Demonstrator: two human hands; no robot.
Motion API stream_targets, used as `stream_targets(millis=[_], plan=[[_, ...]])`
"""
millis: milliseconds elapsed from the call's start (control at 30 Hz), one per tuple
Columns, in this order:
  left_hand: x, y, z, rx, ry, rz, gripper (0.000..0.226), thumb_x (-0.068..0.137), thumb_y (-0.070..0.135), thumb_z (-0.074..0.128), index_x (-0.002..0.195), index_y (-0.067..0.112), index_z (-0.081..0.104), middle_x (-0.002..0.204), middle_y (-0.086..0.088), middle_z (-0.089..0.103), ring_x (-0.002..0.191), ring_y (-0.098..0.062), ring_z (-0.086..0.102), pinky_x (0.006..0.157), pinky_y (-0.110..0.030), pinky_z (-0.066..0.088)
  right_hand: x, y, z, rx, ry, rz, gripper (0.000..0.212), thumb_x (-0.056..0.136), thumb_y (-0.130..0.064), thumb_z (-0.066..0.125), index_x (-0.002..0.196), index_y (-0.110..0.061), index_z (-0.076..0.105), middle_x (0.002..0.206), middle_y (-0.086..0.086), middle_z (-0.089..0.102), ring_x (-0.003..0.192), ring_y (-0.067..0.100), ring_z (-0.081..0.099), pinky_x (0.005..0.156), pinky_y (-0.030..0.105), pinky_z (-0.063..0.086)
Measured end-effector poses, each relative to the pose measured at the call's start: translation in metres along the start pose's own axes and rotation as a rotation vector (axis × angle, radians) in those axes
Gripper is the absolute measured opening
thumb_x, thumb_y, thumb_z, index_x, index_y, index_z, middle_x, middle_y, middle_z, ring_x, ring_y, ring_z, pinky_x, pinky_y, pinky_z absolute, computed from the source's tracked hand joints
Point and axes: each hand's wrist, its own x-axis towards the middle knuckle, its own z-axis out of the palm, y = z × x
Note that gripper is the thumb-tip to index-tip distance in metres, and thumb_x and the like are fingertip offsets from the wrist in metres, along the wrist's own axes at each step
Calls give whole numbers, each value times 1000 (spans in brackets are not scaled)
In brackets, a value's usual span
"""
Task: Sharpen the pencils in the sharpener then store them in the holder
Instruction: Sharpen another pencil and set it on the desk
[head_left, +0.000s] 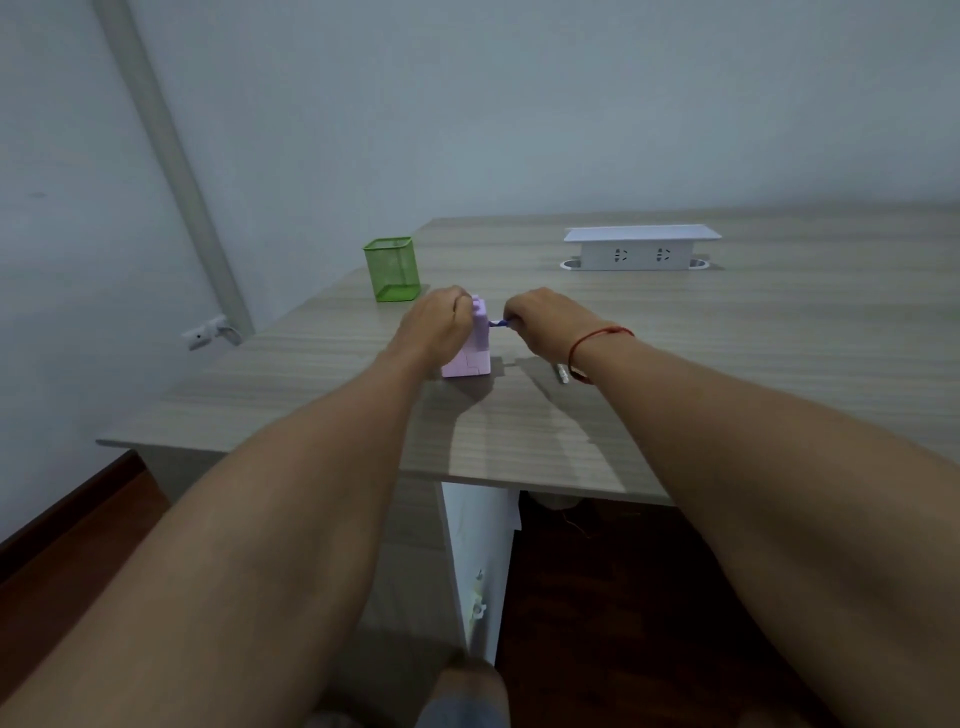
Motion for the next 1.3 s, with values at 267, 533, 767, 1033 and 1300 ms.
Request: stream_targets(millis=[267, 533, 767, 1033, 1300], plan=[[-12, -29, -38, 10, 48, -151, 35, 96, 11, 36, 124, 1, 54, 127, -22, 57, 119, -33, 53, 95, -32, 41, 2, -21, -18, 121, -90, -15, 63, 86, 3, 55, 144, -12, 36, 140, 13, 47, 127, 31, 48, 103, 41, 44], [-46, -50, -21, 237, -192, -38, 25, 93, 12, 44, 99, 1, 66, 108, -24, 67, 99, -37, 61, 81, -35, 47, 9, -59, -7, 33, -100, -122, 58, 91, -43, 54, 140, -16, 38, 138, 12, 41, 116, 37, 55, 95, 41, 46], [-37, -54, -17, 460, -260, -2, 29, 99, 19, 39, 109, 4, 62, 109, -22, 64, 97, -37, 61, 81, -39, 47, 16, -73, -5, -39, -58, -77, 48, 96, -44, 46, 131, -12, 49, 133, 17, 45, 114, 36, 55, 94, 39, 43], [-12, -57, -40, 638, -277, 212, 20, 95, 17, 44, 103, 9, 61, 99, -16, 65, 91, -34, 63, 74, -39, 49, 11, -77, -4, -24, -19, -82, 42, 98, -36, 43, 130, -9, 48, 132, 16, 49, 113, 34, 56, 92, 39, 45], [12, -57, -58, 674, -123, 348, 21, 88, 3, 49, 101, 11, 65, 98, -16, 66, 89, -35, 66, 73, -44, 56, 12, -82, -7, -55, -39, -25, 43, 98, -36, 45, 132, -11, 46, 133, 14, 49, 116, 34, 55, 92, 38, 44]])
